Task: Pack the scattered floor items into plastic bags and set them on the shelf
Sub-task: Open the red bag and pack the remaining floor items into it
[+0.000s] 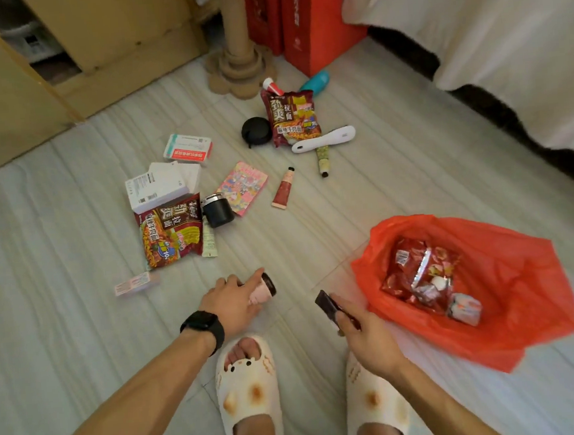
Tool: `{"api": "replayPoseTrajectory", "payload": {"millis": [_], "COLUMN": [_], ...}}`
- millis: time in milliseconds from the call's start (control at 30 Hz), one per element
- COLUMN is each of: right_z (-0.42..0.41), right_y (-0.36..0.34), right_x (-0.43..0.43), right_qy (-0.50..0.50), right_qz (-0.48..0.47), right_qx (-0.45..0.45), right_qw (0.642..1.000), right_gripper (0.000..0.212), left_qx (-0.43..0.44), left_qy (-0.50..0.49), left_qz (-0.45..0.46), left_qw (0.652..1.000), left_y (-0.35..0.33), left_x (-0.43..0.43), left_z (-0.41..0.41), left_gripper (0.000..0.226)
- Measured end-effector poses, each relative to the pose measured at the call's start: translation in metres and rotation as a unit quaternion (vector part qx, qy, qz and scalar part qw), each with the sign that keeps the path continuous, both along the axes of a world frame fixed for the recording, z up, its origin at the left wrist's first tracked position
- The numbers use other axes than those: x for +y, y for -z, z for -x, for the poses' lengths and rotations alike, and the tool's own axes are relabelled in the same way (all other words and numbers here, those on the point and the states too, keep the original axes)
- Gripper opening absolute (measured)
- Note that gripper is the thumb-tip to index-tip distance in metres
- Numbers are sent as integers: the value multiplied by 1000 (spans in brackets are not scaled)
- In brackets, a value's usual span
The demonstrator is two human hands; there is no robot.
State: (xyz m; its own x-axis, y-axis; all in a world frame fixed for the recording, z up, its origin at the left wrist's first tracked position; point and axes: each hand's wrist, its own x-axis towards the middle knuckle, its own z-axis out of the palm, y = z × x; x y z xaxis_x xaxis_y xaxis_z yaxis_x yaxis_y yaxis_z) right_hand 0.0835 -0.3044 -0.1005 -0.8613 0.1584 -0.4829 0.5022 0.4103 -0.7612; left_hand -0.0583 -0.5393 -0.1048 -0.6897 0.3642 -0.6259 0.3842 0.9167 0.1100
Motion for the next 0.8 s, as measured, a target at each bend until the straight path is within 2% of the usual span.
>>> {"api": "replayPoseTrajectory", "payload": {"millis": [67, 100, 200, 300, 433, 567, 633, 667, 700, 733, 767, 800], "right_z": [-18, -26, -44, -54, -53, -50, -50, -52, -55, -57, -59, -61], "right_y": [-29, -37, -42, -35, -24, -14, -9, -6, -2, 1, 2, 2], "right_x": [23, 37, 87, 130, 167, 186, 194, 196, 198, 201, 203, 205], "right_qy": [158, 228, 351, 370, 320, 203, 74, 10, -39, -74, -95, -104], "right_qz": [115, 127, 49, -12, -93, -208, -328, -371, -397, -412, -418, -418], "right_qx": [-3, 6, 14, -18, -53, -62, -130, -182, -221, -246, -256, -263], "right_qw": [981, 965, 935, 929, 941, 955, 933, 911, 890, 874, 866, 863], "right_gripper": [30, 29, 26, 26, 30, 48, 65, 73, 78, 83, 87, 90], "left_qx": [-32, -46, -103, -118, -88, -123, -104, -53, 32, 122, 185, 212], "left_qy": [13, 20, 17, 91, 181, 161, 206, 265, 338, 424, 503, 552], "left_qz": [-65, -105, -205, -195, -130, -107, -109, -104, -95, -77, -50, -14], "left_qw": [997, 993, 973, 969, 971, 973, 967, 957, 936, 894, 843, 806], "left_y": [-26, -38, -69, -79, -72, -43, -33, -28, -23, -18, -12, -7], "left_x": [39, 60, 128, 204, 283, 315, 309, 301, 291, 282, 272, 263], "left_z": [5, 5, 1, -7, -17, -26, -29, -29, -29, -28, -25, -21], "left_gripper": [72, 71, 55, 52, 74, 80, 81, 81, 80, 77, 74, 71]}}
